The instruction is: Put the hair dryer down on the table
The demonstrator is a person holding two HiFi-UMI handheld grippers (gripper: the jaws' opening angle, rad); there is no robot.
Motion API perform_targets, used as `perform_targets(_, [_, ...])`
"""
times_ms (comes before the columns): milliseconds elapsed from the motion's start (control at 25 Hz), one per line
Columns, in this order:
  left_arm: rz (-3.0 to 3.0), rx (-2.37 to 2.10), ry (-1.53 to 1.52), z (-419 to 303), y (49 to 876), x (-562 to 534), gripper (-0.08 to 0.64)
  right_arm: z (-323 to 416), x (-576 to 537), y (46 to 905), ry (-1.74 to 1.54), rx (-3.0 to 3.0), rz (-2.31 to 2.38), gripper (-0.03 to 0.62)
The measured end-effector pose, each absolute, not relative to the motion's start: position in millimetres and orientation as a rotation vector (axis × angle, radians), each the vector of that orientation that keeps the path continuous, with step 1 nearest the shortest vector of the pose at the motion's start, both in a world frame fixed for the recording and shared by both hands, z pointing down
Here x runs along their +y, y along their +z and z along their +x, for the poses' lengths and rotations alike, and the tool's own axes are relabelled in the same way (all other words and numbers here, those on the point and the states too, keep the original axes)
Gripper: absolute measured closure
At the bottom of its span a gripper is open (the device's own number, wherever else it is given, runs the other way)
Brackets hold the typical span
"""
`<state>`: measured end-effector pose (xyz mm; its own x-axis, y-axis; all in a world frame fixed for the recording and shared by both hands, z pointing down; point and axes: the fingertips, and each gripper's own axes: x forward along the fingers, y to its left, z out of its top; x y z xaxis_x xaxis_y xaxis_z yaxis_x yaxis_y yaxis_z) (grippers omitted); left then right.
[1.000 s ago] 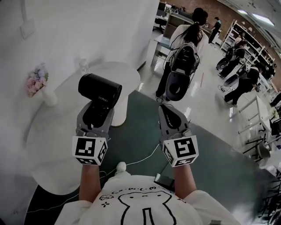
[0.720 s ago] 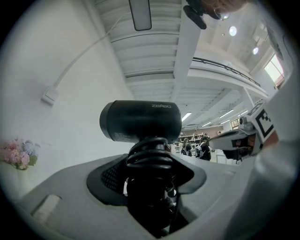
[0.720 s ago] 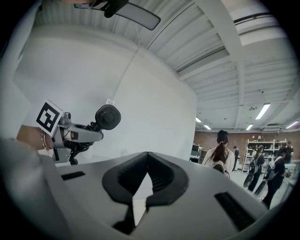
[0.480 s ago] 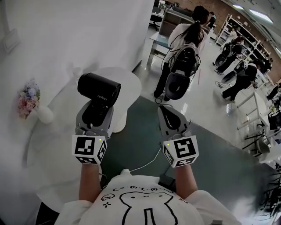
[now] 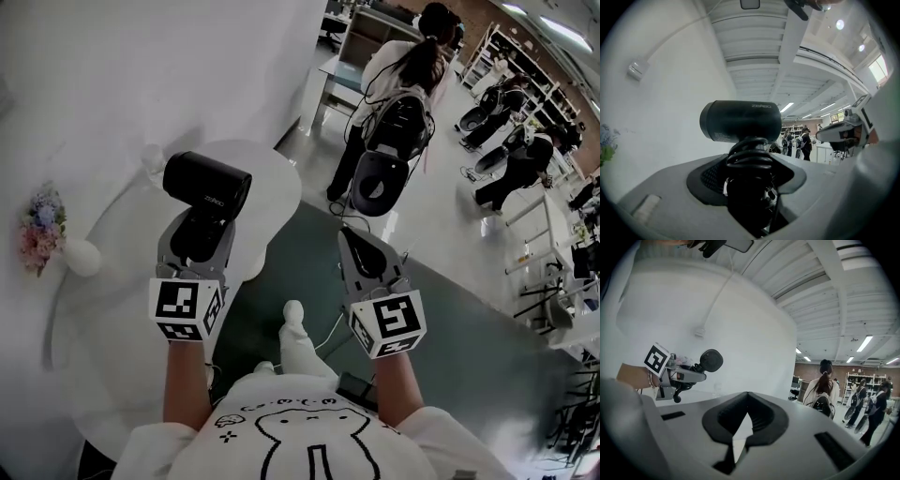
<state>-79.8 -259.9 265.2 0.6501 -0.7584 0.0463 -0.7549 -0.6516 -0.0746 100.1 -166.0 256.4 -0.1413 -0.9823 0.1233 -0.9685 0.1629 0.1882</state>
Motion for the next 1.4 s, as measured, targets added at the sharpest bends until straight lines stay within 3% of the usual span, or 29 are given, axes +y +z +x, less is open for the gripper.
perform_targets(160, [-2.815,1.302,-0.174,-71.4,306.4,-302.9,0.302,100.4,-216.6,287.7,-0.09,-2.242,1.85,0.592])
perform_targets(400, [-2.843,1.352,-0.321,-23.0,301.6,-359.4,0.302,142.2,-283.7,260.3,-0.027,-2.301,1.794,0.592])
perform_targets(840, [-2.845,1.405,-0.644,63.0,427.2,-495.9,0.302,222.8,-424.7,338.9,0.128,-2.395,1.721,0.592])
perform_targets(1400, [-2.9,1.375,-0.97,93.5,561.6,-582.5,0.302,241.9,-510.1,443.0,0.31,-2.365,1.685,0.592])
